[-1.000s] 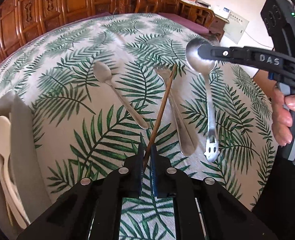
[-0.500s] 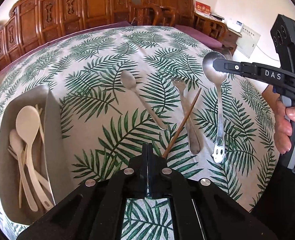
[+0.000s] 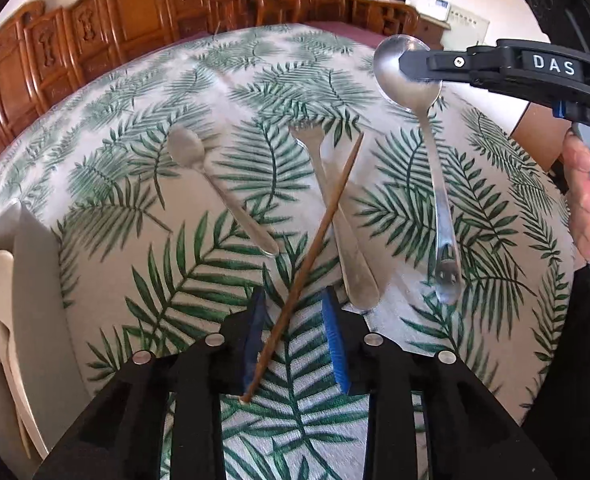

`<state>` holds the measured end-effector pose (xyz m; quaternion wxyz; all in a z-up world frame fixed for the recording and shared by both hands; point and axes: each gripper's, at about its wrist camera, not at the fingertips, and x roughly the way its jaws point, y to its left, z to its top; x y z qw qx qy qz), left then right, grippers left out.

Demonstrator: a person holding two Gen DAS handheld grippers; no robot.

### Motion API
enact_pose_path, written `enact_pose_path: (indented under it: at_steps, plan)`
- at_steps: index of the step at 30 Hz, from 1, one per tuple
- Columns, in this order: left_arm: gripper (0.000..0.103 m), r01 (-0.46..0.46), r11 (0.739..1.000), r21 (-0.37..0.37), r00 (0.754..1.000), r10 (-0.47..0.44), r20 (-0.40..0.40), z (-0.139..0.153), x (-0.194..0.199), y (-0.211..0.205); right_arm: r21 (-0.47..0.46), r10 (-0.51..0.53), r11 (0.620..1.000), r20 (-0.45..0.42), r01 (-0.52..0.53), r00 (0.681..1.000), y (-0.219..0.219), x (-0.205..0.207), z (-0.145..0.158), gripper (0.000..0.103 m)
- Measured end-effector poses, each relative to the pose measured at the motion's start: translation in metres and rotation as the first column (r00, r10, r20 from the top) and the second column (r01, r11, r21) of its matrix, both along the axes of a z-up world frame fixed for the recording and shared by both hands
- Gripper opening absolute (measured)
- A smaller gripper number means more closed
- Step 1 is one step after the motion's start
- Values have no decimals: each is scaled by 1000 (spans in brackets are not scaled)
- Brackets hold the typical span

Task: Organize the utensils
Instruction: 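Grasp the bamboo chopstick on the cloth with left while right holds the metal spoon, then carry the chopstick into the tray and open left while right holds the metal spoon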

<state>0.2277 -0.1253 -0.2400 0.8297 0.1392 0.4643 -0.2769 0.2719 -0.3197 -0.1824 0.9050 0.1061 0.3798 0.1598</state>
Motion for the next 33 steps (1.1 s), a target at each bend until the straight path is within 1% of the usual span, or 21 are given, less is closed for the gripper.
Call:
enact_pose_path:
  at_steps: [1, 3, 6, 9, 13, 17, 21, 26, 33]
  plan:
    - [26, 4, 1000, 6, 1000, -4, 6, 0, 0, -1, -1, 2, 1000, 0, -2, 1000, 1, 0, 0, 3]
    - [7, 0, 1000, 8, 1000, 0, 12, -2, 0, -1, -5, 6, 1000, 0, -6, 1000, 2, -1, 0, 3]
    - [5, -8, 1000, -11, 1000, 8, 7, 0, -3, 2, -5, 10, 1000, 4, -10, 1000, 4, -1, 1, 3]
    - [4, -20, 999, -43, 999, 22, 45, 14, -12, 8, -10, 20, 1000, 17, -20, 1000, 8, -1, 7, 3]
    - [4, -61, 995, -79, 997, 65, 49, 29, -15, 22, -25, 32, 999, 37, -31, 999, 18, -5, 16, 3]
    - [4, -89, 990, -112, 992, 98, 77, 47, -22, 37, -25, 27, 999, 58, -25, 998, 24, -12, 25, 3]
    - [4, -112, 986, -126, 988, 124, 92, 59, -26, 53, -34, 30, 999, 63, -28, 998, 30, -18, 29, 3]
    - [4, -175, 974, -144, 976, 190, 102, 71, -29, 80, -43, 46, 998, 73, -43, 996, 42, -18, 38, 3]
    - [4, -271, 950, -153, 953, 287, 97, 76, -30, 126, -57, 87, 995, 96, -82, 992, 74, -15, 52, 3]
